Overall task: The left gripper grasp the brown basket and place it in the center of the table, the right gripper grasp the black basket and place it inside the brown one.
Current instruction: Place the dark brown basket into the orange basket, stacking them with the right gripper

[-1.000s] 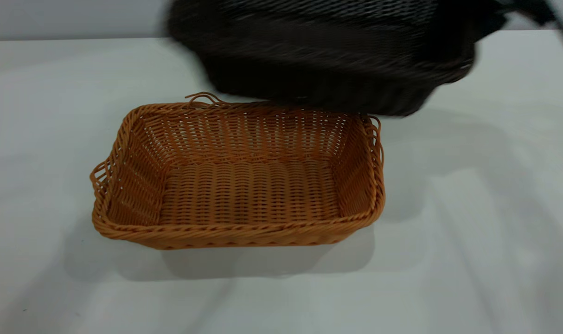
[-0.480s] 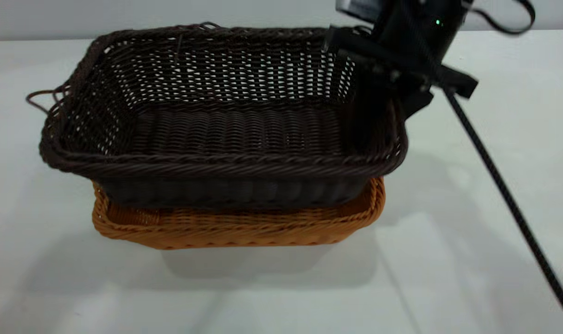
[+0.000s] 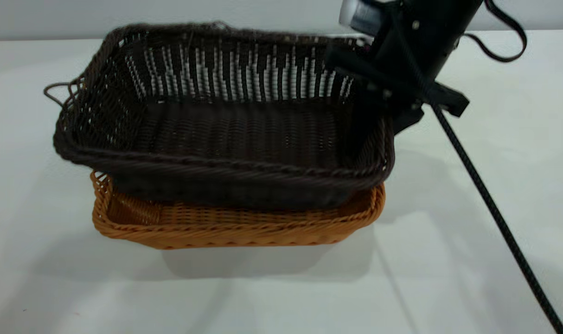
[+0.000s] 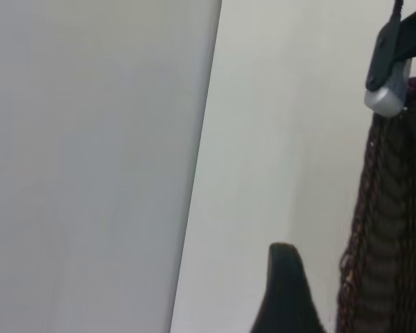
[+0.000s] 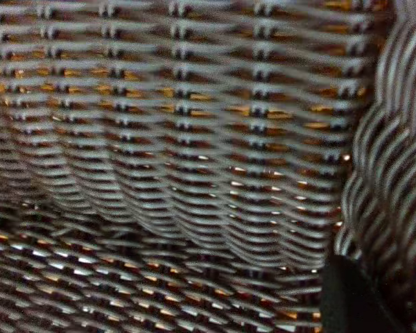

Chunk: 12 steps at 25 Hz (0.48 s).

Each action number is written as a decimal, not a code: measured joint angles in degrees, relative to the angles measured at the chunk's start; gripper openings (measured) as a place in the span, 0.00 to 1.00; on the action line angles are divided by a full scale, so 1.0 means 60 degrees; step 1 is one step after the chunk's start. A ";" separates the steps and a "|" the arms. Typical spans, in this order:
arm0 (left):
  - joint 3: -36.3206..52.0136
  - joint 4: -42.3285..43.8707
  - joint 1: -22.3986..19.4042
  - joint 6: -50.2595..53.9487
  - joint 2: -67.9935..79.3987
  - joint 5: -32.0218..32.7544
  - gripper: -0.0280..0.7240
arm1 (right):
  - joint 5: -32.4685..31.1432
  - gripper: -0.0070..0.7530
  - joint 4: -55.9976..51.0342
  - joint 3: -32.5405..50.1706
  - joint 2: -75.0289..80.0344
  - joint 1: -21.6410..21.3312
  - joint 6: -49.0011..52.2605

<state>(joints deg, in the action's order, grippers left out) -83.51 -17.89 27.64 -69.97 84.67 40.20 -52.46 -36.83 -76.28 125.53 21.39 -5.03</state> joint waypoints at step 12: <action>0.0000 0.0000 0.0000 0.0000 0.0000 0.0000 0.66 | 0.0478 0.19 0.0647 -0.0068 0.0367 0.0004 -0.0112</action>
<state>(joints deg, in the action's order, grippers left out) -83.51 -17.89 27.64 -69.97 84.67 40.20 -49.60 -32.95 -76.69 127.73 21.42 -5.70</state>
